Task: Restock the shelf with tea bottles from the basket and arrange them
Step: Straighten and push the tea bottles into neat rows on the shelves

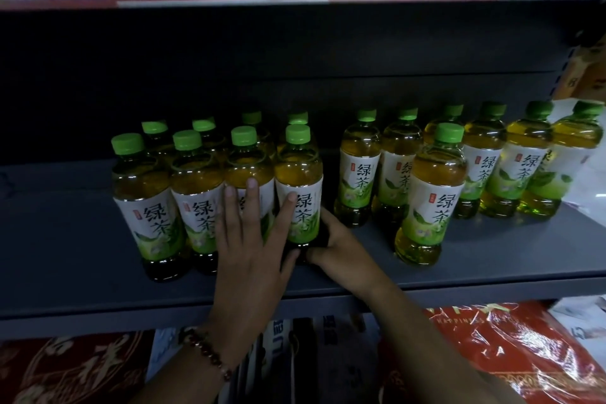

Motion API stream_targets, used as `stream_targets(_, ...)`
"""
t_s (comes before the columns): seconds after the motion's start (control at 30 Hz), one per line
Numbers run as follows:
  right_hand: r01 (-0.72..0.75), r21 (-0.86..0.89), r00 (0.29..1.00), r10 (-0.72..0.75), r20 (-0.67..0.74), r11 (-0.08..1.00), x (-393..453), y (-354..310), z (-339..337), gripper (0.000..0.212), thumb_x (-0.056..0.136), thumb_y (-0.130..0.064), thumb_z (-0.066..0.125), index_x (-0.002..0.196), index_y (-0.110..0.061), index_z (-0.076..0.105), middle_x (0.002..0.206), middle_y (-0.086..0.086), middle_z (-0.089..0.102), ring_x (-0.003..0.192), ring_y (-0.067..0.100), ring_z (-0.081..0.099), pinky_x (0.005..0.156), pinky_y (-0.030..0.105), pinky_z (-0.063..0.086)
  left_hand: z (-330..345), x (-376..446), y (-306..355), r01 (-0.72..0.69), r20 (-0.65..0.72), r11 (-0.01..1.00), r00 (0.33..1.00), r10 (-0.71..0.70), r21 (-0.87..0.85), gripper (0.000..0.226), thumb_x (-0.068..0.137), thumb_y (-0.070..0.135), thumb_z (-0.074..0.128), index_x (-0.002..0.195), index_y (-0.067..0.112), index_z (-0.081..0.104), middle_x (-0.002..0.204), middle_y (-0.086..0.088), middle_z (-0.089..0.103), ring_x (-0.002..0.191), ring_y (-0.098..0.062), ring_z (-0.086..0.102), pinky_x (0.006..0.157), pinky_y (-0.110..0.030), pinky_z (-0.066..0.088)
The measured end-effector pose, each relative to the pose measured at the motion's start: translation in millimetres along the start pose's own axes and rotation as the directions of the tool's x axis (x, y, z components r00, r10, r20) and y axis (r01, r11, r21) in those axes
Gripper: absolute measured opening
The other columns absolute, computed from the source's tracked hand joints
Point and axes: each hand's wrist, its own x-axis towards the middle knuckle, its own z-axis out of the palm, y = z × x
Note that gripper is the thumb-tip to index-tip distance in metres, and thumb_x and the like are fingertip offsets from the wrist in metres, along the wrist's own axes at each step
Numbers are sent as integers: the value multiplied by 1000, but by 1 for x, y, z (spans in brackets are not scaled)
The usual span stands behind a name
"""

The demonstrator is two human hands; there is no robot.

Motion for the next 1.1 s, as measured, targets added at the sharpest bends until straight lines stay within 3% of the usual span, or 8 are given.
stream_targets(0.17, 56, -96, 998, -58, -11, 994, -9, -3, -1, 76, 84, 3, 66, 145, -35, 40, 137, -19, 56, 123, -8, 51, 102, 14, 42, -9, 0, 3, 9, 9, 1000, 1000, -8, -17, 94, 83, 39, 73, 158, 25, 18, 163, -26, 6, 149, -49, 6, 116, -63, 14)
stream_targets(0.33, 84, -555, 983, -160, -90, 828, -42, -3, -18, 81, 90, -14, 66, 155, -28, 20, 161, -8, 21, 147, 5, 21, 114, 12, 19, -21, 0, 17, -42, 1, 997, 999, 42, -68, 78, 92, 44, 62, 156, 23, 23, 164, -23, 8, 151, -45, 4, 119, -62, 10)
stream_targets(0.43, 104, -685, 958, -258, -126, 721, -64, -1, -32, 79, 90, -18, 65, 156, -23, 22, 163, -7, 15, 148, 5, 12, 119, 23, 20, -27, -2, 34, -54, 47, 993, 997, 59, -108, 73, 92, 53, 44, 157, 24, 24, 165, -22, 7, 152, -43, 2, 120, -61, 9)
stream_targets(0.57, 82, -767, 880, -408, -244, 636, -87, 3, -49, 72, 89, -19, 70, 152, -19, 35, 163, -1, 19, 150, 13, 10, 119, 34, 24, -25, -3, 52, -47, 91, 992, 994, 58, -116, 77, 94, 55, 48, 158, 21, 24, 165, -23, 2, 151, -45, 0, 119, -63, 9)
stream_targets(0.73, 13, -710, 787, -446, -427, 704, -105, 9, -71, 81, 84, -13, 74, 152, -23, 31, 163, -1, 14, 151, 17, 12, 117, 37, 28, -22, -2, 70, -67, 110, 990, 991, 82, -127, 83, 88, 45, 65, 157, 18, 28, 164, -26, 4, 150, -49, 2, 116, -69, 14)
stream_targets(0.83, -67, -522, 790, -275, -549, 850, -108, 15, -80, 95, 85, -20, 75, 156, -25, 14, 163, -5, 12, 145, 2, 13, 110, 22, 23, -17, -5, 76, -66, 131, 988, 988, 84, -137, 84, 87, 43, 68, 157, 18, 29, 164, -26, 5, 150, -49, 1, 117, -67, 11)
stream_targets(0.93, -133, -308, 829, -65, -556, 942, -98, 26, -91, 103, 83, -29, 77, 158, -28, 6, 161, -6, 24, 144, 7, 27, 107, 24, 30, -10, -6, 78, -59, 162, 989, 983, 81, -136, 85, 86, 42, 69, 157, 19, 28, 164, -25, 5, 150, -48, 1, 117, -67, 13)
stream_targets(1.1, -106, -308, 820, -92, -564, 945, -76, 32, -90, 73, 81, -27, 79, 142, -32, 40, 135, -12, 56, 123, 10, 53, 101, 36, 46, -4, -6, 77, -43, 178, 989, 982, 68, -141, 85, 86, 43, 68, 157, 20, 28, 164, -25, 5, 150, -48, 1, 117, -67, 14)
